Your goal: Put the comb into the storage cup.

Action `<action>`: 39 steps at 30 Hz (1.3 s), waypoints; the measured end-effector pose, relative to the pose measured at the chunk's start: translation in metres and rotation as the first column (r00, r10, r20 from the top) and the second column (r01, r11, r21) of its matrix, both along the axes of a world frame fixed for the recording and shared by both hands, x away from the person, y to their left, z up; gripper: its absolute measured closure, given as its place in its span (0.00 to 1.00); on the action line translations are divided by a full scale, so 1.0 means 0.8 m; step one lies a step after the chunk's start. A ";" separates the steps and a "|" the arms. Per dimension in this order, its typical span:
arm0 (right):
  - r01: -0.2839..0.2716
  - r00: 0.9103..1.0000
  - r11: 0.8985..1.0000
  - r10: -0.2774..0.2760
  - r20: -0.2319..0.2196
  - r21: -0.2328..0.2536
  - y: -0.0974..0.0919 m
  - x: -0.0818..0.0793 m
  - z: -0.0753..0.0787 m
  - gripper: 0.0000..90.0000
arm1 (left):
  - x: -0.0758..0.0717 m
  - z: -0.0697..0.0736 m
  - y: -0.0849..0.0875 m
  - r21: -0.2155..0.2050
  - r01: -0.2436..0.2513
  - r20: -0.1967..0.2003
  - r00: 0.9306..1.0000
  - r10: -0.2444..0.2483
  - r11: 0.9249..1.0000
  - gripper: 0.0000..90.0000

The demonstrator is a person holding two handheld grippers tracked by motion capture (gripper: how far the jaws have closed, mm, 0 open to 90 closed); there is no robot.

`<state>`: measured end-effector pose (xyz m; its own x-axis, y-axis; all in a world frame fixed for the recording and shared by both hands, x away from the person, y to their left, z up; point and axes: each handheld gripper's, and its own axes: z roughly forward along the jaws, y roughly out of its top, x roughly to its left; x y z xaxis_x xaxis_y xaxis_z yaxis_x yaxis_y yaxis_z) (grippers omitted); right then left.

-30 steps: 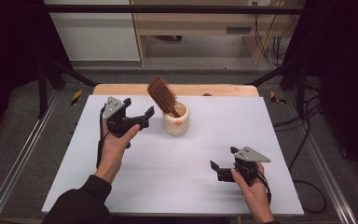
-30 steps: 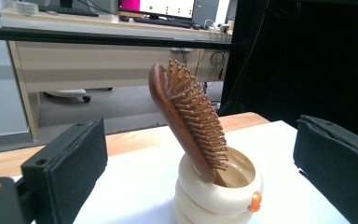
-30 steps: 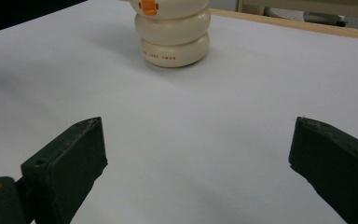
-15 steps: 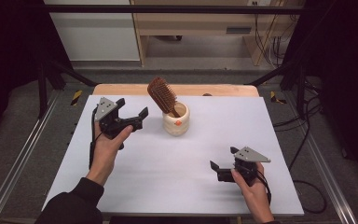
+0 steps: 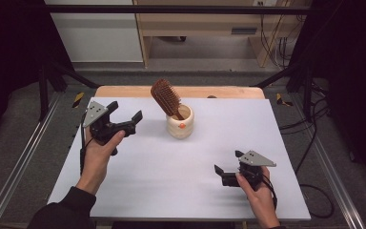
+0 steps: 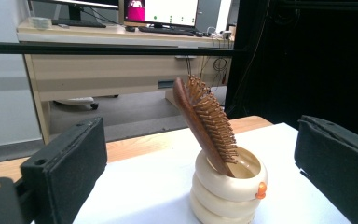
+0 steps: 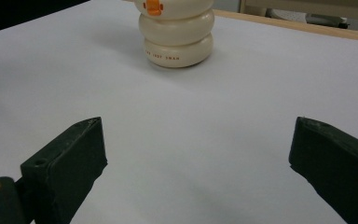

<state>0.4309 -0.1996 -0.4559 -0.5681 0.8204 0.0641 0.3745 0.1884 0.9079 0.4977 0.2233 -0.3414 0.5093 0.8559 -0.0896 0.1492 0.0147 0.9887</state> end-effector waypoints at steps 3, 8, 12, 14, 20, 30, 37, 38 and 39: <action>-0.001 1.000 1.000 0.001 0.004 0.001 0.000 0.000 0.001 0.04 | -0.003 0.001 0.007 -0.004 -0.005 0.001 1.000 0.005 1.000 0.03; 0.000 1.000 1.000 0.000 0.005 0.002 -0.001 -0.001 0.001 0.04 | -0.008 0.001 0.019 -0.002 -0.009 -0.001 1.000 0.009 1.000 0.03; -0.003 1.000 1.000 0.003 0.006 0.001 -0.002 0.000 0.001 0.04 | -0.012 -0.002 0.029 -0.008 -0.015 0.000 1.000 0.015 1.000 0.02; -0.002 1.000 1.000 0.002 0.007 0.000 -0.003 0.000 0.001 0.05 | -0.014 -0.003 0.034 -0.009 -0.019 -0.001 1.000 0.019 1.000 0.02; 0.000 1.000 1.000 0.000 0.012 0.004 -0.006 -0.001 0.002 0.05 | -0.021 -0.005 0.049 -0.009 -0.029 0.006 1.000 0.029 1.000 0.02; 0.012 0.999 1.000 -0.013 0.030 0.025 -0.011 -0.004 0.009 0.05 | -0.033 -0.003 0.070 0.004 -0.032 0.016 0.999 0.032 0.999 0.02; 0.021 0.998 0.999 -0.023 0.058 0.025 -0.014 -0.005 0.015 0.05 | -0.040 -0.003 0.085 0.011 -0.035 0.020 0.999 0.035 0.999 0.02; 0.019 0.998 1.000 -0.020 0.063 0.023 -0.015 -0.005 0.016 0.05 | -0.041 -0.003 0.087 0.012 -0.038 0.020 0.999 0.037 0.999 0.02; 0.020 0.998 1.000 -0.021 0.065 0.020 -0.015 -0.005 0.017 0.05 | -0.043 -0.002 0.090 0.016 -0.040 0.023 0.999 0.040 0.999 0.02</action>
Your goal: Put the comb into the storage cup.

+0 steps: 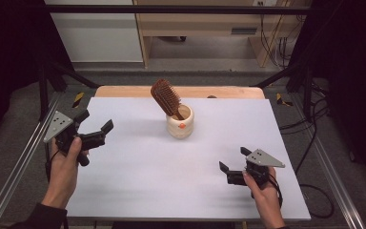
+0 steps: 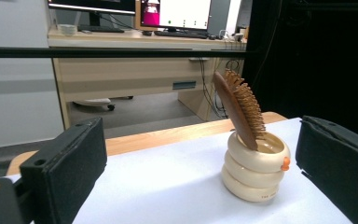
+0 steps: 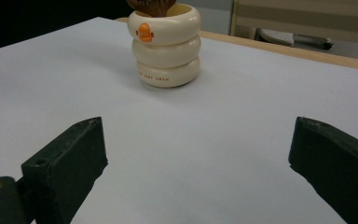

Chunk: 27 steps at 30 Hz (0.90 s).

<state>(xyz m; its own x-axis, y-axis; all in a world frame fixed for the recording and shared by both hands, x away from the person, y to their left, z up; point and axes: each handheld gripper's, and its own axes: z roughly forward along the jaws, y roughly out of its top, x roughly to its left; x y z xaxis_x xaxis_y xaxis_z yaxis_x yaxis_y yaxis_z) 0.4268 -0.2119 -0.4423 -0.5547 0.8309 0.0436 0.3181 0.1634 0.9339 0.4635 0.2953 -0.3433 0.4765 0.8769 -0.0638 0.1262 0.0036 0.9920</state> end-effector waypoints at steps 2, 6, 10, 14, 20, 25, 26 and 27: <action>0.006 1.000 1.000 -0.006 0.014 -0.003 -0.002 0.000 0.001 0.04 | -0.003 0.001 0.004 0.007 -0.005 0.005 1.000 0.005 1.000 0.02; 0.014 0.999 1.000 -0.014 0.037 0.007 -0.004 -0.003 0.003 0.04 | -0.010 0.001 0.013 0.025 -0.013 0.022 1.000 0.013 1.000 0.02; 0.025 0.998 1.000 -0.025 0.056 0.008 -0.008 -0.010 0.003 0.04 | -0.018 -0.003 0.024 0.030 -0.026 0.028 0.999 0.025 0.999 0.02; 0.024 0.997 1.000 -0.023 0.069 -0.002 -0.014 -0.016 0.004 0.04 | -0.023 -0.009 0.034 0.024 -0.037 0.023 0.999 0.037 0.999 0.02; 0.031 0.997 0.999 -0.030 0.071 -0.022 -0.028 -0.024 0.002 0.04 | -0.028 -0.014 0.047 0.022 -0.052 0.027 0.998 0.052 0.998 0.02; 0.065 0.995 0.998 -0.063 0.083 -0.018 -0.041 -0.026 -0.001 0.04 | -0.033 -0.022 0.054 0.035 -0.054 0.026 0.998 0.053 0.998 0.02; 0.070 0.994 0.997 -0.069 0.083 -0.012 -0.043 -0.027 -0.002 0.04 | -0.034 -0.025 0.055 0.036 -0.054 0.024 0.998 0.053 0.998 0.02; 0.076 0.994 0.997 -0.075 0.085 -0.008 -0.046 -0.026 -0.003 0.04 | -0.036 -0.029 0.057 0.044 -0.053 0.021 0.998 0.053 0.998 0.02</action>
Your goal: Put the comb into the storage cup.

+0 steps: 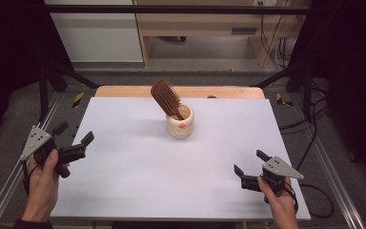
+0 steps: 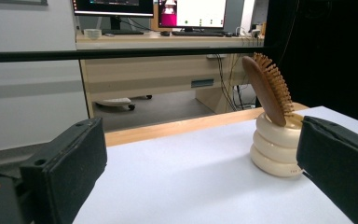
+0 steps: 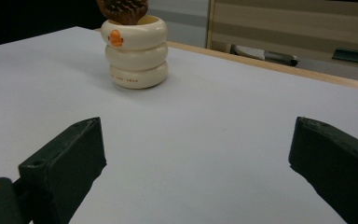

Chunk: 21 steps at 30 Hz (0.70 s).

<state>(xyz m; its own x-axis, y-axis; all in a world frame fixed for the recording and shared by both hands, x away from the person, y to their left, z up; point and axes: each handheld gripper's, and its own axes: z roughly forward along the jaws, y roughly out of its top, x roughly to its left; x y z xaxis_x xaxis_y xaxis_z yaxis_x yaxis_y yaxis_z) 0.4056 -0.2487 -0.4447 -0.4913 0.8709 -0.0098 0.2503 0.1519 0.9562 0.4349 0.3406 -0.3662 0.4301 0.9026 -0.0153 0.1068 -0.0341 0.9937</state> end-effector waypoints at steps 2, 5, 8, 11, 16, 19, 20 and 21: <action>0.007 1.000 1.000 -0.007 0.002 0.006 -0.003 0.001 -0.002 0.04 | -0.002 -0.004 0.001 0.007 -0.001 -0.001 1.000 0.001 1.000 0.02; 0.015 1.000 1.000 -0.016 0.001 0.011 -0.007 0.001 -0.004 0.04 | -0.006 -0.014 0.005 0.010 0.002 -0.008 1.000 -0.002 1.000 0.02; 0.017 1.000 1.000 -0.017 0.001 0.012 -0.010 0.002 -0.006 0.04 | -0.008 -0.021 0.007 0.012 0.001 -0.012 1.000 -0.001 1.000 0.02; 0.020 1.000 1.000 -0.020 0.002 0.010 -0.011 0.002 -0.007 0.04 | -0.010 -0.026 0.010 0.019 -0.003 -0.011 1.000 0.003 1.000 0.02; 0.017 1.000 1.000 -0.017 0.002 0.012 -0.011 0.002 -0.009 0.04 | -0.015 -0.035 0.013 0.016 -0.005 -0.012 1.000 0.005 1.000 0.02; 0.015 1.000 1.000 -0.015 0.001 0.010 -0.010 0.002 -0.009 0.04 | -0.017 -0.040 0.014 0.014 -0.005 -0.014 1.000 0.005 1.000 0.02; 0.015 1.000 1.000 -0.015 0.002 0.010 -0.010 0.002 -0.009 0.04 | -0.018 -0.041 0.014 0.017 -0.009 -0.013 1.000 0.009 1.000 0.02; 0.014 1.000 1.000 -0.014 0.001 0.010 -0.010 0.002 -0.010 0.04 | -0.019 -0.043 0.014 0.013 -0.004 -0.018 1.000 0.004 1.000 0.02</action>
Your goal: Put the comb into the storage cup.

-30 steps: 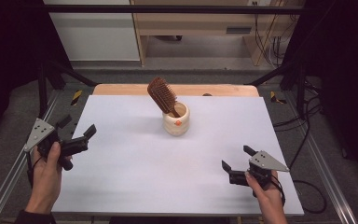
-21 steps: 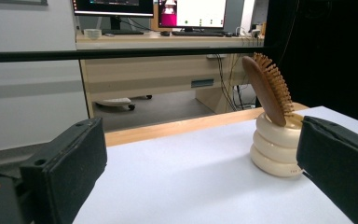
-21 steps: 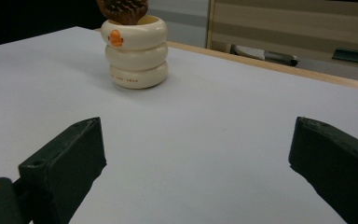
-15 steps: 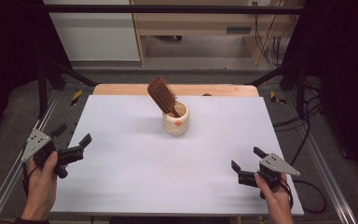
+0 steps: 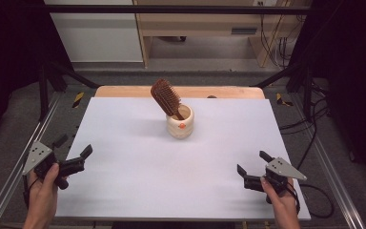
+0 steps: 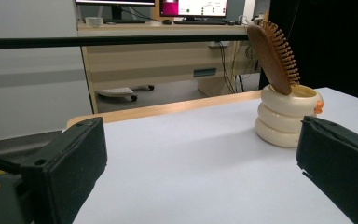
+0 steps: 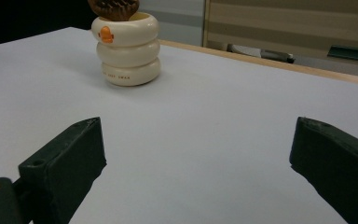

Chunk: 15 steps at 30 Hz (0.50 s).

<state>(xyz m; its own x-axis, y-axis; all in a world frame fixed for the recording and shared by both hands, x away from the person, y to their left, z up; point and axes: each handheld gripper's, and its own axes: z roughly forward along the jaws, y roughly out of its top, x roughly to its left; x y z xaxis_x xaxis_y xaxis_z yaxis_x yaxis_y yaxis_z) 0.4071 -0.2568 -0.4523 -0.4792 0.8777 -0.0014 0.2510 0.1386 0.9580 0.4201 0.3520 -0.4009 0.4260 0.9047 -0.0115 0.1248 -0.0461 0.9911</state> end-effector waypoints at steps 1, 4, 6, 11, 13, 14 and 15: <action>-0.001 1.000 1.000 0.001 0.000 0.000 0.000 0.000 0.000 0.04 | 0.000 -0.001 0.000 -0.001 0.000 -0.001 1.000 0.000 1.000 0.02; -0.003 1.000 1.000 0.003 -0.002 0.000 0.000 0.000 0.000 0.04 | -0.003 -0.006 0.001 -0.006 0.000 -0.005 1.000 0.000 1.000 0.02; -0.005 1.000 1.000 0.005 -0.003 -0.001 0.001 0.000 -0.001 0.04 | -0.004 -0.008 0.002 -0.007 0.000 -0.006 1.000 0.000 1.000 0.02; -0.010 1.000 1.000 0.010 -0.001 -0.005 0.001 0.000 -0.002 0.04 | -0.007 -0.013 0.003 -0.013 -0.003 -0.007 1.000 0.003 1.000 0.02; -0.010 1.000 1.000 0.010 0.004 -0.005 0.002 0.000 -0.001 0.04 | -0.008 -0.016 0.003 -0.011 -0.002 -0.010 1.000 0.002 1.000 0.02; -0.009 1.000 1.000 0.009 0.005 -0.005 0.002 0.000 -0.001 0.04 | -0.009 -0.018 0.003 -0.013 -0.002 -0.011 1.000 0.001 1.000 0.02; -0.009 1.000 1.000 0.009 0.006 -0.005 0.002 0.000 -0.001 0.04 | -0.009 -0.019 0.003 -0.015 -0.001 -0.011 1.000 0.001 1.000 0.02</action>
<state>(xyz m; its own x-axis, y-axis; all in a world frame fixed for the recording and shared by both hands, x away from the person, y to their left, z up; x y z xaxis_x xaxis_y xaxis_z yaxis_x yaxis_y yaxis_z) 0.4071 -0.2556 -0.4534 -0.4867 0.8735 -0.0081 0.2445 0.1451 0.9587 0.4129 0.3545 -0.4162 0.4250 0.9047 -0.0294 0.1353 -0.0314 0.9903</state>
